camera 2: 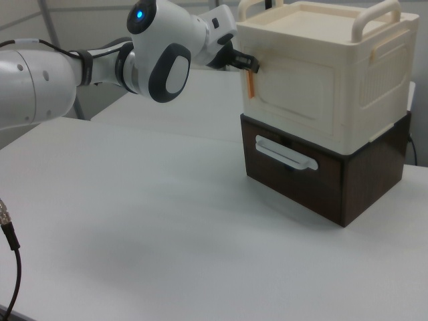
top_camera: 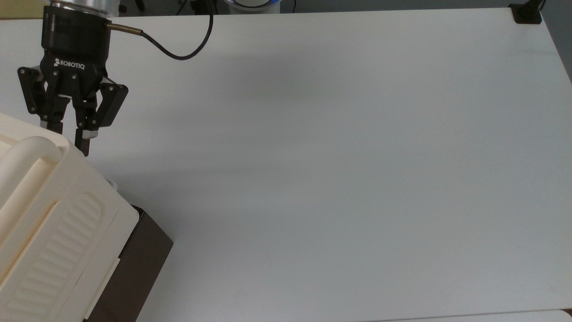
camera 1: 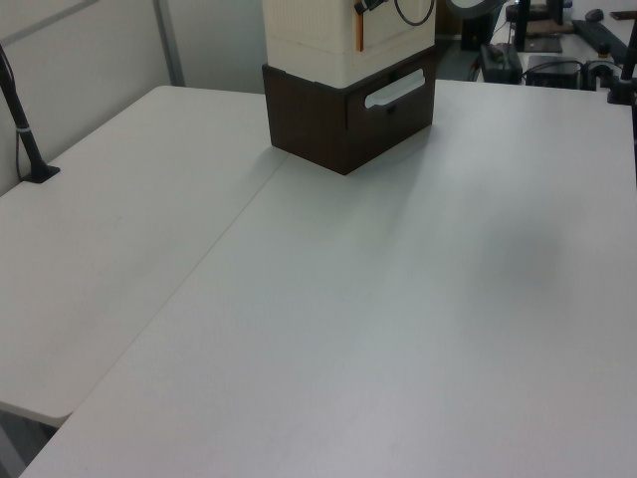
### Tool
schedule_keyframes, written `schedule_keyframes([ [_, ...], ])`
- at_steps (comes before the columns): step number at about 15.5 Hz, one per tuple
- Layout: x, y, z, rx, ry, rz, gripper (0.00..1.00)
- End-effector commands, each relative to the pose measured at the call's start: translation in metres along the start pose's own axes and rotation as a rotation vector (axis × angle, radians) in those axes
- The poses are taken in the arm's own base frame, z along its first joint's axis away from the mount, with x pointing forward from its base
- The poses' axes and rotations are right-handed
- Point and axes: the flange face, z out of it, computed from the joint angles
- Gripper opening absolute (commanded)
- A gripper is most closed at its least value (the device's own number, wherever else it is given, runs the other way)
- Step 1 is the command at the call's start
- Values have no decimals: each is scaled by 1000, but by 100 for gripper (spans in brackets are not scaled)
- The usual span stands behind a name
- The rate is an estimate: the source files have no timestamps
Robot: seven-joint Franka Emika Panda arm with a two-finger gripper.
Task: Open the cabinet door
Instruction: 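Close the gripper on the orange door handle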
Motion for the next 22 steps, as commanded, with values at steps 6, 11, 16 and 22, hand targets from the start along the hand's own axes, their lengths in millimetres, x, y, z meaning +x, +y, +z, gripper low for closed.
schedule_keyframes([
  [6, 2, -5, 2, -5, 21, -8, 8],
  [11, 0, 0, 2, -13, 15, -11, 5],
  [16, -14, 12, 0, -22, -25, 7, 5],
  [22, -21, 21, -5, -25, -141, 23, 3],
])
